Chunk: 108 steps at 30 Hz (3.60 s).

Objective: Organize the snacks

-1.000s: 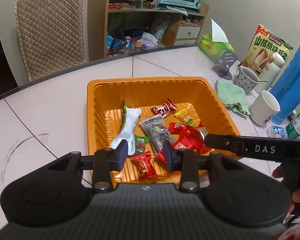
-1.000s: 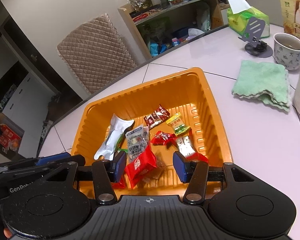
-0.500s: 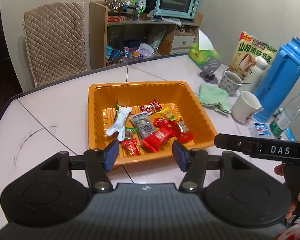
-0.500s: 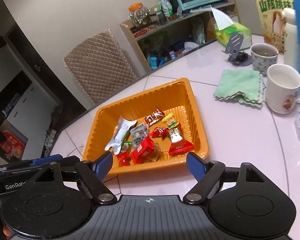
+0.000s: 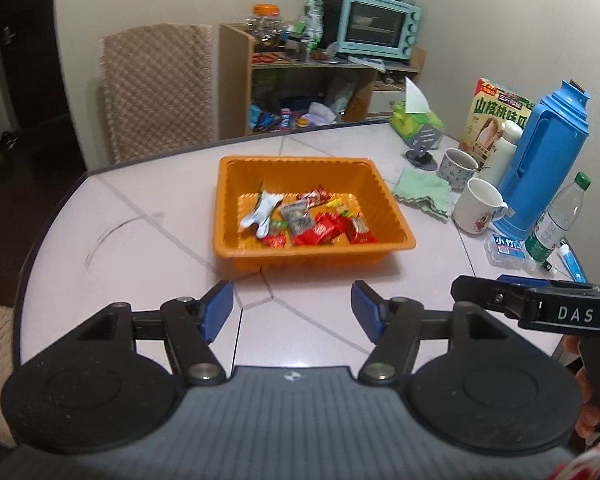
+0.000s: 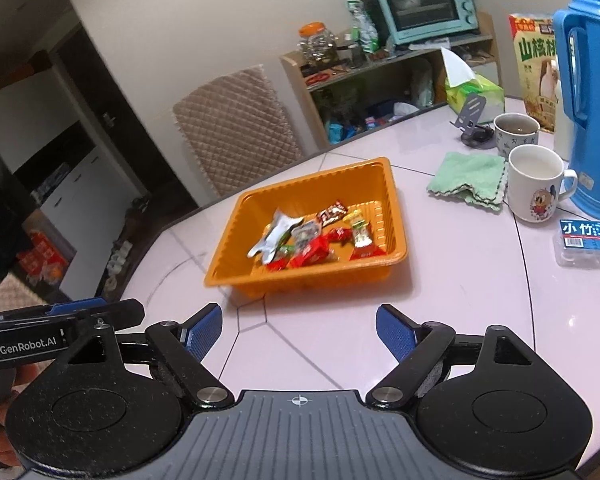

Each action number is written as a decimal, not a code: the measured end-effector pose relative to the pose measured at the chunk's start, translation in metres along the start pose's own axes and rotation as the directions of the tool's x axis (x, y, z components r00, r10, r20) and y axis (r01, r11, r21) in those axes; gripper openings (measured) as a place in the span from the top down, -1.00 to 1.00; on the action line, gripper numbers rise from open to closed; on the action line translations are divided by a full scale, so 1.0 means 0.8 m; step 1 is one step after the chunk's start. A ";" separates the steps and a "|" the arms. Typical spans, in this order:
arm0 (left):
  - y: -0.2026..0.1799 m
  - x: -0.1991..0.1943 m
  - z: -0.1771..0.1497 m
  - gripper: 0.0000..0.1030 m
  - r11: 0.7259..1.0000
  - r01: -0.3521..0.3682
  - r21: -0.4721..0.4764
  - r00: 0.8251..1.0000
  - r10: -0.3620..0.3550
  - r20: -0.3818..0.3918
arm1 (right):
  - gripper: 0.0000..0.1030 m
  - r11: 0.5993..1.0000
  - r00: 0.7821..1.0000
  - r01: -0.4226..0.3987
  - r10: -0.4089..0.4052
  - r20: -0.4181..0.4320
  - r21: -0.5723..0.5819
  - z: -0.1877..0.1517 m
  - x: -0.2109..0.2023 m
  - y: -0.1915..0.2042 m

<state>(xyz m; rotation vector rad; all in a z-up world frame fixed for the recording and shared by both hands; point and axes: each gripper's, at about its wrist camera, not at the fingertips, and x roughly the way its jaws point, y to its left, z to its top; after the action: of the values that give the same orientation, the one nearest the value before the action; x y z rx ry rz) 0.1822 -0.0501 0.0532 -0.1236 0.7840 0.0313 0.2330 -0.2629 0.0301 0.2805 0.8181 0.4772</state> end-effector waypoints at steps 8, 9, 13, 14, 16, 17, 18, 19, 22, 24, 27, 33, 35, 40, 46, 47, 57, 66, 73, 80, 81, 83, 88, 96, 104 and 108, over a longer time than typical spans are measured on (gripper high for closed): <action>-0.012 -0.054 -0.049 -0.23 0.998 -0.048 -0.029 0.999 0.047 -0.021 | -0.63 0.999 0.998 -0.041 0.040 -0.044 -0.018 -0.039 -0.032 0.010; -0.013 -0.059 -0.054 -0.23 0.998 -0.052 -0.032 0.998 0.052 -0.025 | -0.63 0.999 0.998 -0.041 0.040 -0.052 -0.019 -0.044 -0.035 0.011; -0.011 -0.073 -0.069 -0.23 0.998 -0.052 -0.044 0.998 0.050 -0.040 | -0.63 0.999 0.996 -0.031 0.028 -0.080 -0.040 -0.065 -0.043 0.018; -0.011 -0.075 -0.073 -0.23 0.998 -0.049 -0.044 0.998 0.047 -0.043 | -0.63 0.999 0.996 -0.029 0.025 -0.084 -0.044 -0.070 -0.045 0.020; -0.008 -0.079 -0.080 -0.23 0.998 -0.047 -0.041 0.998 0.045 -0.051 | -0.63 0.998 0.996 -0.026 0.022 -0.092 -0.051 -0.078 -0.049 0.026; -0.006 -0.082 -0.083 -0.23 0.998 -0.043 -0.040 0.998 0.040 -0.056 | -0.63 0.998 0.995 -0.023 0.017 -0.095 -0.054 -0.082 -0.050 0.029; -0.003 -0.083 -0.086 -0.23 0.998 -0.038 -0.040 0.997 0.035 -0.062 | -0.63 0.998 0.995 -0.019 0.013 -0.098 -0.057 -0.086 -0.052 0.033; 0.000 -0.084 -0.089 -0.23 0.999 -0.035 -0.040 0.997 0.032 -0.068 | -0.63 0.998 0.995 -0.015 0.009 -0.101 -0.057 -0.089 -0.052 0.036; 0.010 -0.090 -0.099 -0.23 0.999 -0.031 -0.043 0.996 0.027 -0.086 | -0.63 0.998 0.993 -0.005 -0.001 -0.114 -0.056 -0.099 -0.052 0.048; 0.018 -0.094 -0.106 -0.23 0.998 -0.028 -0.048 0.995 0.024 -0.092 | -0.63 0.998 0.992 0.002 -0.009 -0.125 -0.057 -0.105 -0.052 0.057; 0.029 -0.101 -0.115 -0.23 0.998 -0.026 -0.052 0.994 0.020 -0.107 | -0.63 0.998 0.991 0.011 -0.020 -0.135 -0.065 -0.115 -0.054 0.072; 0.050 -0.113 -0.133 -0.23 0.998 -0.024 -0.065 0.992 0.016 -0.123 | -0.63 0.996 0.988 0.016 -0.030 -0.154 -0.090 -0.134 -0.057 0.101; 0.054 -0.117 -0.138 -0.23 0.998 -0.022 -0.063 0.992 0.014 -0.128 | -0.63 0.995 0.987 0.019 -0.035 -0.160 -0.103 -0.141 -0.058 0.109; 0.059 -0.124 -0.148 -0.23 0.999 -0.015 -0.045 0.991 0.009 -0.133 | -0.63 0.993 0.984 0.023 -0.043 -0.171 -0.114 -0.157 -0.059 0.123; 0.063 -0.128 -0.153 -0.23 1.000 -0.009 -0.027 0.990 0.005 -0.139 | -0.63 0.993 0.982 0.040 -0.060 -0.177 -0.114 -0.166 -0.059 0.129; 0.063 -0.129 -0.154 -0.23 1.000 -0.005 -0.026 0.990 0.001 -0.141 | -0.63 0.993 0.982 0.043 -0.063 -0.178 -0.114 -0.167 -0.059 0.130; 0.060 -0.124 -0.152 -0.23 1.000 0.009 -0.019 0.990 -0.011 -0.142 | -0.63 0.992 0.981 0.056 -0.076 -0.177 -0.115 -0.168 -0.060 0.128; 0.059 -0.123 -0.151 -0.23 1.000 0.009 -0.022 0.990 -0.012 -0.140 | -0.63 0.991 0.981 0.056 -0.076 -0.176 -0.118 -0.168 -0.060 0.130; 0.058 -0.122 -0.151 -0.23 1.000 0.010 -0.023 0.990 -0.013 -0.140 | -0.63 0.991 0.981 0.055 -0.076 -0.177 -0.119 -0.167 -0.060 0.130; 0.058 -0.121 -0.151 -0.23 1.000 0.010 -0.026 0.990 -0.014 -0.142 | -0.63 0.991 0.981 0.055 -0.076 -0.177 -0.120 -0.168 -0.060 0.130; 0.058 -0.121 -0.151 -0.23 1.000 0.010 -0.025 0.990 -0.013 -0.142 | -0.63 0.991 0.981 0.056 -0.076 -0.177 -0.119 -0.168 -0.060 0.130; 0.057 -0.121 -0.151 -0.23 1.000 0.011 -0.026 0.990 -0.014 -0.141 | -0.63 0.991 0.981 0.056 -0.077 -0.178 -0.119 -0.168 -0.060 0.130; 0.055 -0.122 -0.151 -0.23 1.000 0.011 -0.024 0.990 -0.015 -0.140 | -0.63 0.991 0.981 0.055 -0.076 -0.176 -0.119 -0.168 -0.060 0.130; 0.054 -0.122 -0.151 -0.24 1.000 0.012 -0.024 0.990 -0.015 -0.139 | -0.63 0.991 0.981 0.055 -0.076 -0.177 -0.120 -0.169 -0.059 0.129; 0.054 -0.121 -0.151 -0.24 1.000 0.011 -0.025 0.990 -0.015 -0.139 | -0.63 0.991 0.981 0.054 -0.075 -0.178 -0.120 -0.169 -0.059 0.128; 0.055 -0.121 -0.151 -0.24 1.000 0.012 -0.024 0.990 -0.015 -0.139 | -0.63 0.991 0.981 0.055 -0.075 -0.177 -0.119 -0.169 -0.059 0.128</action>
<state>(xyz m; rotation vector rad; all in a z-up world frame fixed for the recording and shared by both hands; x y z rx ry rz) 0.0252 -0.0196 0.0326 -0.1546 0.9220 0.0194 0.0728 -0.1915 0.0141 0.1047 0.9711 0.4909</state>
